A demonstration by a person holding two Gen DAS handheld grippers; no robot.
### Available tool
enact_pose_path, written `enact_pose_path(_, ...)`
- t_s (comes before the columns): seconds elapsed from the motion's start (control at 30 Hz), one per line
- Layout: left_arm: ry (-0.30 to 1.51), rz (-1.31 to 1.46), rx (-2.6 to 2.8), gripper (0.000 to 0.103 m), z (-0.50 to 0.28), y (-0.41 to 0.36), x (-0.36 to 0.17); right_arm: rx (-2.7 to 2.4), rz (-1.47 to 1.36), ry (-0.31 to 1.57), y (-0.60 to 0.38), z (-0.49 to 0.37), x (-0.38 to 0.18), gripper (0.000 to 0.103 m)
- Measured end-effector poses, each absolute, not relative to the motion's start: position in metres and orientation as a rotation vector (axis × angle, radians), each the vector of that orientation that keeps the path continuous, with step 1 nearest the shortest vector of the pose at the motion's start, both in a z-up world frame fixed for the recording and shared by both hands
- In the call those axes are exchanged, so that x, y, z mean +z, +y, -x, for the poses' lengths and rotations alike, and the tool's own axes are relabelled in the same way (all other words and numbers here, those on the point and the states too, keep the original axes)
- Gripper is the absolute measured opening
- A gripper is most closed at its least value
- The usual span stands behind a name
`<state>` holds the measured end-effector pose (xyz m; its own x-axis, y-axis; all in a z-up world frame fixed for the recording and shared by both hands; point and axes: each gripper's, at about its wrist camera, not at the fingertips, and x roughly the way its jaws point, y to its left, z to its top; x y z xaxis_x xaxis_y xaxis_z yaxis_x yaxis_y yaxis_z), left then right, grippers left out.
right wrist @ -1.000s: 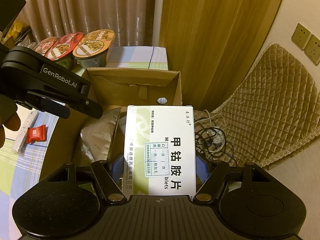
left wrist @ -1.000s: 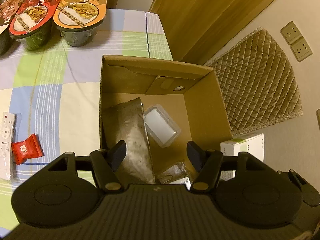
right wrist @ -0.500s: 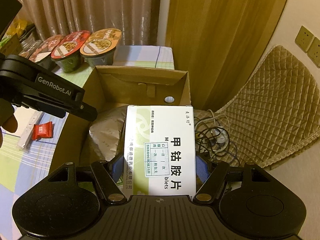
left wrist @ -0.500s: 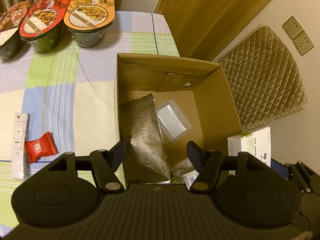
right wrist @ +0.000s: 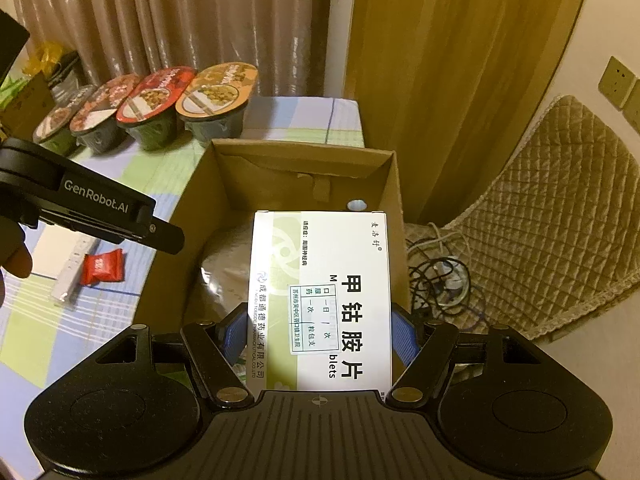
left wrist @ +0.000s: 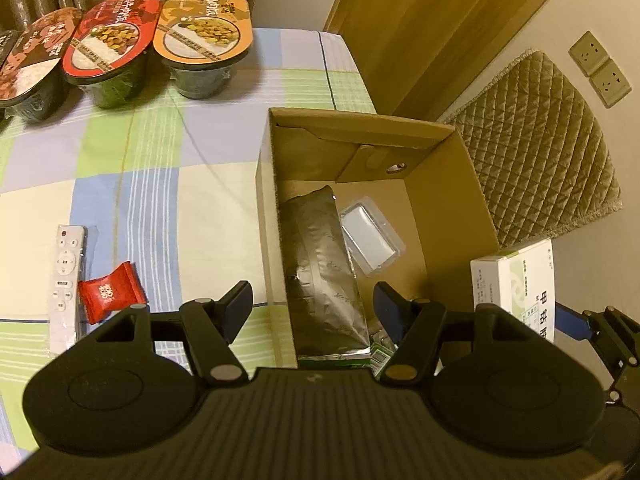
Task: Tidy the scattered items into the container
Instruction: 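Lower the white tablet box into the box and open the right tool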
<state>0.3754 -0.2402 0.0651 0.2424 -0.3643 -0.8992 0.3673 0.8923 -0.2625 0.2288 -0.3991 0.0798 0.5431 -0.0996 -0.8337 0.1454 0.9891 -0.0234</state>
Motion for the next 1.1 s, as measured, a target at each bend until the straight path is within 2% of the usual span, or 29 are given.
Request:
enact_pose_path(0.17,1.227,0.005,-0.492,0.062,-0.377,-0.234,0.065,-0.156,-0.065,0.930,-0.399,-0.231,0.084,0.074)
enact_pose_path(0.23,1.228,0.006,-0.490,0.062,-0.378,-0.232,0.064,-0.164,-0.064,0.905,-0.400,-0.231,0.087,0.103)
enact_pose_path(1.1,1.217,0.016,-0.478,0.062,-0.371,-0.221,0.069,-0.187,-0.062,0.912,-0.401,-0.219,0.092,0.103)
